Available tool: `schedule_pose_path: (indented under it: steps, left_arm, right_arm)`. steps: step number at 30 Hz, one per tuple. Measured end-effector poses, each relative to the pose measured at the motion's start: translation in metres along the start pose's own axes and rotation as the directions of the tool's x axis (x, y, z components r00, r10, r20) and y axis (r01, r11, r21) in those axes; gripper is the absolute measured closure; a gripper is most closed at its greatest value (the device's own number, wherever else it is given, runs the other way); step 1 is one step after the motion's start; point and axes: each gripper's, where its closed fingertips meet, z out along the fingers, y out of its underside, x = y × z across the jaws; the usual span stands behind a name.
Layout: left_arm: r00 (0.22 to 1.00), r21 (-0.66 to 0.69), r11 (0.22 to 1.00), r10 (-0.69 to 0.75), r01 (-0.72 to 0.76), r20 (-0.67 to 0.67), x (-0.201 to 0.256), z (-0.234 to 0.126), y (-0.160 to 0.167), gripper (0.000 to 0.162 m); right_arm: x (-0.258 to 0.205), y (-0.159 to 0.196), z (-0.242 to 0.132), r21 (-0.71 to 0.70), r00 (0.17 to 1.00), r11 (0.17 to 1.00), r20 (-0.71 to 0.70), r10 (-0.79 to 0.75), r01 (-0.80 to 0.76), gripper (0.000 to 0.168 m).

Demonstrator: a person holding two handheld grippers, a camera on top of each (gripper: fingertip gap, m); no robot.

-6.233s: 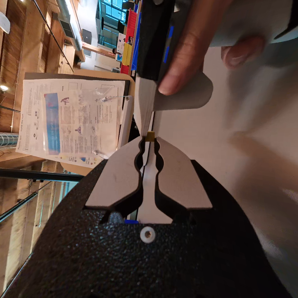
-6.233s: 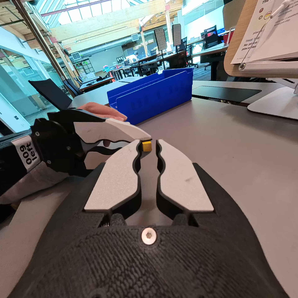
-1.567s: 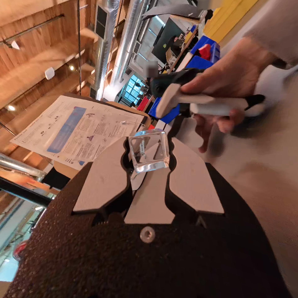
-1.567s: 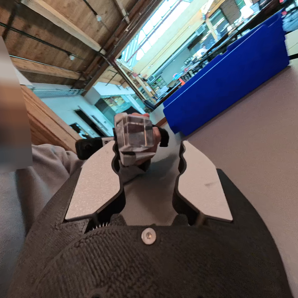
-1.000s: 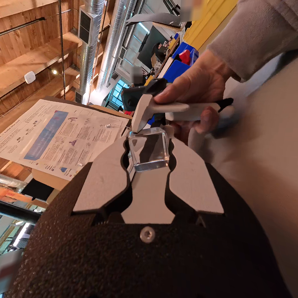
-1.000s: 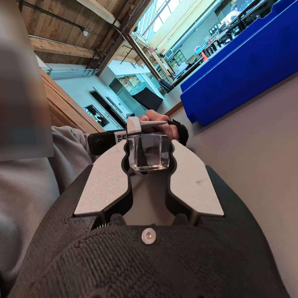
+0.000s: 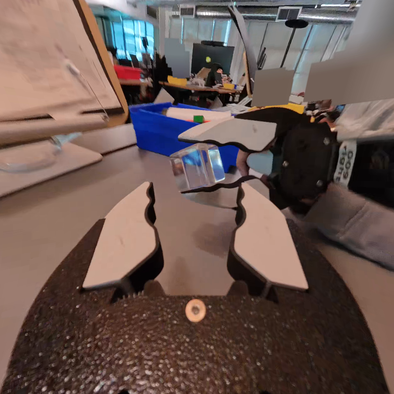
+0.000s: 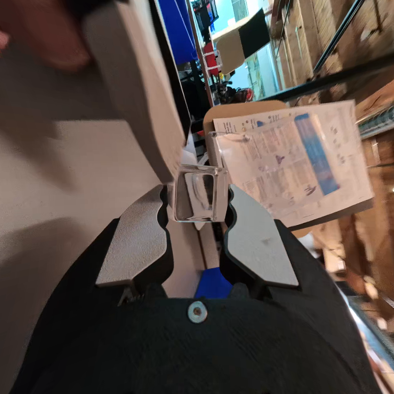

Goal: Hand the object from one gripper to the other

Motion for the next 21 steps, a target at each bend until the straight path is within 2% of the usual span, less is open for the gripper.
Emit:
schedule_pose_path:
  steps: [4, 6, 8, 10, 12, 14, 15, 16, 17, 18, 19, 20, 21]
  left_arm:
    - [0.988, -0.051, 0.987, -0.153, 0.151, -0.034, -0.005, 0.002, 0.014, 0.089]
    - [0.972, -0.046, 0.978, -0.209, 0.206, -0.106, -0.002, -0.002, 0.014, 0.097]
    - [0.940, -0.071, 0.967, -0.255, 0.245, -0.225, 0.010, -0.006, 0.015, 0.119]
    - [0.925, -0.080, 0.960, -0.279, 0.268, -0.256, 0.010, -0.008, 0.015, 0.119]
    - [0.923, -0.072, 0.962, -0.272, 0.263, -0.272, 0.009, -0.012, 0.013, 0.119]
    - [0.935, -0.046, 0.973, -0.231, 0.227, -0.268, 0.007, -0.015, 0.010, 0.120]
    - [0.950, -0.007, 0.983, -0.181, 0.185, -0.256, 0.005, -0.018, 0.006, 0.120]
    - [0.965, 0.041, 0.991, -0.113, 0.126, -0.236, 0.002, -0.022, 0.001, 0.119]
    - [0.975, 0.090, 0.994, -0.040, 0.061, -0.216, -0.001, -0.026, -0.004, 0.120]
    - [0.980, 0.138, 0.990, 0.030, -0.002, -0.199, -0.002, -0.031, -0.010, 0.120]
    - [0.978, 0.186, 0.980, 0.104, -0.070, -0.180, -0.003, -0.035, -0.015, 0.119]
    - [0.969, 0.225, 0.963, 0.188, -0.150, -0.162, -0.001, -0.039, -0.018, 0.120]
    - [0.954, 0.248, 0.944, 0.261, -0.219, -0.149, 0.001, -0.041, -0.020, 0.120]
  right_arm:
    - [-0.003, -0.023, -0.003, 0.060, 0.979, 0.979, -0.074, -0.189, 0.194, 0.116]
    - [-0.009, -0.030, -0.004, 0.096, 0.972, 0.968, -0.065, -0.227, 0.232, 0.117]
    - [-0.013, -0.034, -0.005, 0.120, 0.967, 0.961, -0.067, -0.244, 0.250, 0.118]
    - [-0.014, -0.037, -0.007, 0.153, 0.974, 0.962, -0.057, -0.219, 0.225, 0.119]
    - [-0.016, -0.043, -0.009, 0.203, 0.989, 0.968, -0.031, -0.141, 0.145, 0.120]
    - [-0.016, -0.051, -0.014, 0.299, 0.993, 0.948, 0.079, 0.088, -0.107, 0.123]
    - [-0.011, -0.054, -0.018, 0.346, 0.960, 0.897, 0.154, 0.235, -0.275, 0.119]
    - [-0.005, -0.053, -0.020, 0.357, 0.889, 0.816, 0.243, 0.388, -0.454, 0.110]
    - [0.001, -0.051, -0.019, 0.326, 0.773, 0.704, 0.345, 0.532, -0.630, 0.100]
    - [0.005, -0.049, -0.019, 0.262, 0.605, 0.553, 0.463, 0.648, -0.791, 0.092]
    - [0.005, -0.051, -0.020, 0.151, 0.378, 0.364, 0.598, 0.707, -0.919, 0.086]
    - [0.005, -0.058, -0.025, 0.006, 0.116, 0.163, 0.723, 0.681, -0.987, 0.079]
    - [0.005, -0.063, -0.031, -0.154, -0.130, -0.010, 0.791, 0.598, -0.988, 0.083]
